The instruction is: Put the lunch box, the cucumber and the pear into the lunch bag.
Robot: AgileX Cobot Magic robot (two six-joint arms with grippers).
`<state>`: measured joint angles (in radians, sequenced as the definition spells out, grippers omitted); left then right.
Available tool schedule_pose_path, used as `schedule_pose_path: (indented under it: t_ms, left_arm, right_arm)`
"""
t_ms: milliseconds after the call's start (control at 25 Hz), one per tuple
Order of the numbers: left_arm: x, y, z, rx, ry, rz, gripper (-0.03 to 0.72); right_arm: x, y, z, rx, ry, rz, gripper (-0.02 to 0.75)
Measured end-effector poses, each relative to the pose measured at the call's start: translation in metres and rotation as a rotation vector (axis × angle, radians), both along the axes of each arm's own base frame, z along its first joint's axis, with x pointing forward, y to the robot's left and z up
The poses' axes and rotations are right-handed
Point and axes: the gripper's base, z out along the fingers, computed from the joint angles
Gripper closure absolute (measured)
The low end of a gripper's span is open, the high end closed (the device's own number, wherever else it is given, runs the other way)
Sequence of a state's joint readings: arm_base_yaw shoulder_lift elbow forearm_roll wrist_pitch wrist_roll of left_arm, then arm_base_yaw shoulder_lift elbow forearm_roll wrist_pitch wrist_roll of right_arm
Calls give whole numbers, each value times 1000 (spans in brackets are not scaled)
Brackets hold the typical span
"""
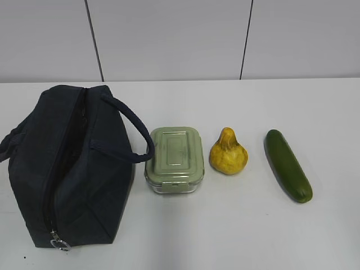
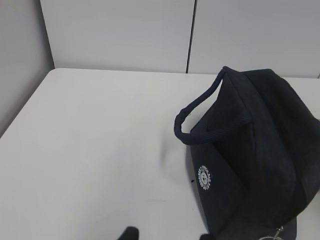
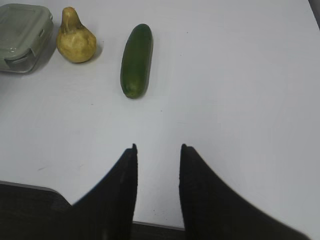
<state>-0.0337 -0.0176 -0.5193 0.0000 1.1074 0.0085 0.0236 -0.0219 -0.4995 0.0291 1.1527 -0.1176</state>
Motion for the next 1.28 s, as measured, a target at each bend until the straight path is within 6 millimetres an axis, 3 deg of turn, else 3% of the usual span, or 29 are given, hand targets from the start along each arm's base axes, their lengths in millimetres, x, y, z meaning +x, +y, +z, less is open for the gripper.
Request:
schedule_pose_path:
  t_ms: [200, 320, 480, 600, 960, 1080, 1280]
  left_arm:
    - [0, 0, 0, 0, 0, 0, 452]
    - [0, 0, 0, 0, 0, 0, 452]
    - [0, 0, 0, 0, 0, 0, 452]
    - [0, 0, 0, 0, 0, 0, 452]
    - [0, 0, 0, 0, 0, 0, 452]
    - [0, 0, 0, 0, 0, 0, 452]
    - [0, 0, 0, 0, 0, 0, 452]
  right_arm:
    - [1, 0, 2, 4, -13, 2, 497]
    - [14, 1, 17, 7, -39, 1, 497]
    - [60, 3, 41, 21, -53, 10, 497]
    - [101, 5, 48, 35, -25, 7, 497]
    - [234, 10, 20, 49, 313, -7, 497]
    - [262, 11, 15, 47, 350, -9, 497]
    - [285, 12, 11, 42, 373, -6, 497]
